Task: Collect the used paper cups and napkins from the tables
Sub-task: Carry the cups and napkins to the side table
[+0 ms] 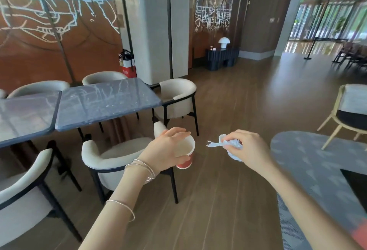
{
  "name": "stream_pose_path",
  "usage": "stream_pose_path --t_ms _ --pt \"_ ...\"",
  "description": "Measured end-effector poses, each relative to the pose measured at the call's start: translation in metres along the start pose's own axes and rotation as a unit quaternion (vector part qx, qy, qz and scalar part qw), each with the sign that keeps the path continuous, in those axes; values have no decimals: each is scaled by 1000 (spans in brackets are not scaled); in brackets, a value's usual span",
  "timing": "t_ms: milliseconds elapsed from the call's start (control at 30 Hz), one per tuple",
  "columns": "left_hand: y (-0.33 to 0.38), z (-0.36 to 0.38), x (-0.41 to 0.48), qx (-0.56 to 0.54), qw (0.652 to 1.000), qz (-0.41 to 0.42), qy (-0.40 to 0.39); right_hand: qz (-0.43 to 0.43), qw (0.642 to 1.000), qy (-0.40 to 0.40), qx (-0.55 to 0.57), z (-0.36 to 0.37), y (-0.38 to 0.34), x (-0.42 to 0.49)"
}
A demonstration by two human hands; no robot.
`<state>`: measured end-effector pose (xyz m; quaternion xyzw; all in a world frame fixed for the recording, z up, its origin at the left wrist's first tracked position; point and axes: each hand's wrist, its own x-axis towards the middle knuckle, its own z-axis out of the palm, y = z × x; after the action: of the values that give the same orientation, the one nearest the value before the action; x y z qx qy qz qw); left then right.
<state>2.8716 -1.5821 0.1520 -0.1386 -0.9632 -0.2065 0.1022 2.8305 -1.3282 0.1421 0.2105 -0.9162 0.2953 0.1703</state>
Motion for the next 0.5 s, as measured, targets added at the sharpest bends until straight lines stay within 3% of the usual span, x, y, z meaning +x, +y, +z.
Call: stream_pose_path --t_ms 500 --pt "-124 2 295 -11 997 71 25 24 998 56 -20 44 99 281"
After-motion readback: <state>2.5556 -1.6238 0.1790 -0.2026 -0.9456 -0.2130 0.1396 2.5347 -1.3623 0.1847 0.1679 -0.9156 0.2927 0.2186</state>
